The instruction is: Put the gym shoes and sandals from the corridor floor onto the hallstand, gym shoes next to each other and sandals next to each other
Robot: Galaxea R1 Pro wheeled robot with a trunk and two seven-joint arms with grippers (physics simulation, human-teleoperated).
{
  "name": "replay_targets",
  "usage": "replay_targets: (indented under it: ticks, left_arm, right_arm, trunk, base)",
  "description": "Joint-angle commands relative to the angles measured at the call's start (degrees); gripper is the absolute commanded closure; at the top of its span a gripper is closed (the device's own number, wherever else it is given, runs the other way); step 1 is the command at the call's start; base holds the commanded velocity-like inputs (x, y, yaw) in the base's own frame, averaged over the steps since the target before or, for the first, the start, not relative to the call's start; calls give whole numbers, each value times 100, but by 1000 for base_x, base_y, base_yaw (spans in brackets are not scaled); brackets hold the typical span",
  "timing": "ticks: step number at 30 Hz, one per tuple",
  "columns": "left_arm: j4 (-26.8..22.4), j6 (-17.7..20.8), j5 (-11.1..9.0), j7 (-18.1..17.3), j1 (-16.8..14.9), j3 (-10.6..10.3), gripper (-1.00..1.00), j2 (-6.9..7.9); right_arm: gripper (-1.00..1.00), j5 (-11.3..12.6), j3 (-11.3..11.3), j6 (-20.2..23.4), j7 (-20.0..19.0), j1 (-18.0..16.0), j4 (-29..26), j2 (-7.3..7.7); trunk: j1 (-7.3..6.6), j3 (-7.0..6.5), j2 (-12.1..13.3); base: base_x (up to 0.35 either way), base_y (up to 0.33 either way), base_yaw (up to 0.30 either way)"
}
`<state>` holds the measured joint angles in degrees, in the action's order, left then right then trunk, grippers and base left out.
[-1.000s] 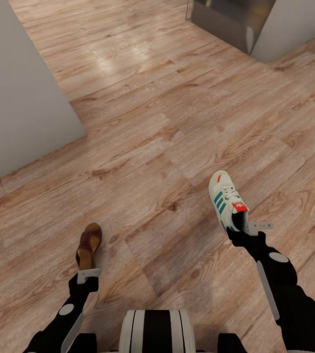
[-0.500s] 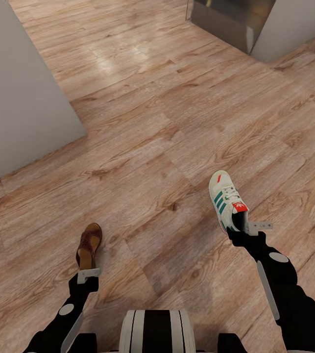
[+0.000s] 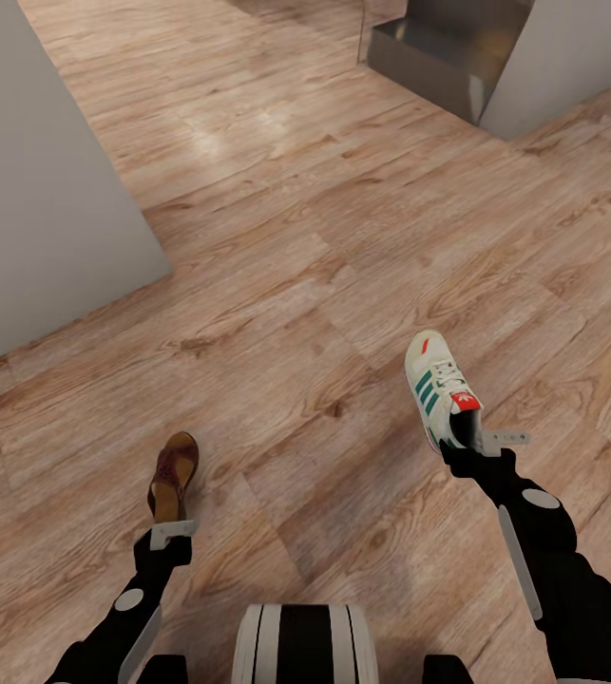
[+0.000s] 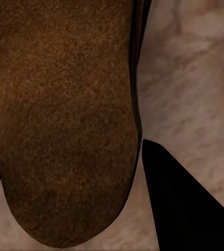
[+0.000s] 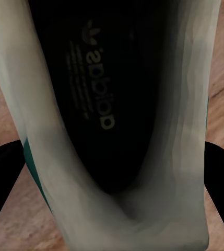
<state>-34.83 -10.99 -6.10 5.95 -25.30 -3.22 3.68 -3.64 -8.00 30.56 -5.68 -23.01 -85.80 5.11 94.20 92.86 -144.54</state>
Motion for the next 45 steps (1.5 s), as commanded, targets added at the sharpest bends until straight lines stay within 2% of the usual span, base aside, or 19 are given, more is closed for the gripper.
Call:
replay_targets:
  ticks: [1, 33, 45]
  left_arm:
    - [3, -17, -46, 29, -2, -34, 100, 5]
    - [-6, 0, 12, 11, 42, -108, 100, 14]
    - [40, 64, 21, 20, 49, -61, 100, 9]
  right_arm:
    - [100, -40, -9, 29, -48, -2, -7, -1]
    - [100, -42, 26, -15, -65, 7, 9, -8]
    - [100, -56, 18, -13, -57, 10, -7, 12]
  trunk:
    - [-3, -20, 0]
    - [-86, -729, 43]
    - [-116, -1032, 59]
  base:
    - [0, 0, 0]
    - [0, 0, 0]
    - [0, 0, 0]
